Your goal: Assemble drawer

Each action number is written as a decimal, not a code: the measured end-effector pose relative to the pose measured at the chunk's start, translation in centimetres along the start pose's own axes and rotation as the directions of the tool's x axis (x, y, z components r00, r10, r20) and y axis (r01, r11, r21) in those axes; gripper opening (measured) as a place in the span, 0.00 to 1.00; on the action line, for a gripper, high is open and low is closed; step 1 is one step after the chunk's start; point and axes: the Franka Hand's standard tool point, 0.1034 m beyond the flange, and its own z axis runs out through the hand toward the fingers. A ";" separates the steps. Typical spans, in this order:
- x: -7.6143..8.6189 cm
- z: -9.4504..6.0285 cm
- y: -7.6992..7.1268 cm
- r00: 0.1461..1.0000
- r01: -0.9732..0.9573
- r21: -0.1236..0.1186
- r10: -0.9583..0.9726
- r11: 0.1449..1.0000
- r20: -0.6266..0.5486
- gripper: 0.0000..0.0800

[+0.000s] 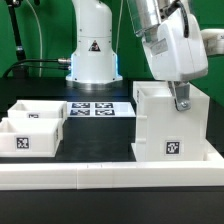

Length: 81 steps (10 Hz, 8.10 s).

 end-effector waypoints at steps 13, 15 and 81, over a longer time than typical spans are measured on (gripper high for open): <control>-0.7 0.0 -1.7 1.000 0.009 0.015 -0.009 1.000 0.009 0.80; -0.7 -0.1 -1.6 0.999 0.042 0.016 -0.042 0.999 0.009 0.81; 20.5 1.4 13.1 0.026 0.971 -0.236 -0.972 -0.030 0.232 0.05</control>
Offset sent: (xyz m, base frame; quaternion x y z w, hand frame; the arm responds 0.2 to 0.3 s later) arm 0.0168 0.0092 -0.0015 -0.0004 -0.0052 0.0424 0.9991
